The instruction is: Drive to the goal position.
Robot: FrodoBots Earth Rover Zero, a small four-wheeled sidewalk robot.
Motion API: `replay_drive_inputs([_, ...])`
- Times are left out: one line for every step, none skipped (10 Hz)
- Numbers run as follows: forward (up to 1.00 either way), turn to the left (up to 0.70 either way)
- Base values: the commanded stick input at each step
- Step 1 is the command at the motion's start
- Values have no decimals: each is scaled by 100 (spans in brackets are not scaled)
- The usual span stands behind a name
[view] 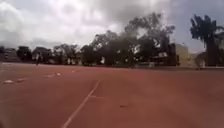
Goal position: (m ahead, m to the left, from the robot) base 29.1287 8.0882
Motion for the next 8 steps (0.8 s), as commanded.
replay_drive_inputs([60,0])
replay_drive_inputs([60,0])
replay_drive_inputs([60,0])
replay_drive_inputs([60,0])
replay_drive_inputs([60,0])
replay_drive_inputs([60,0])
replay_drive_inputs([60,0])
replay_drive_inputs([60,0])
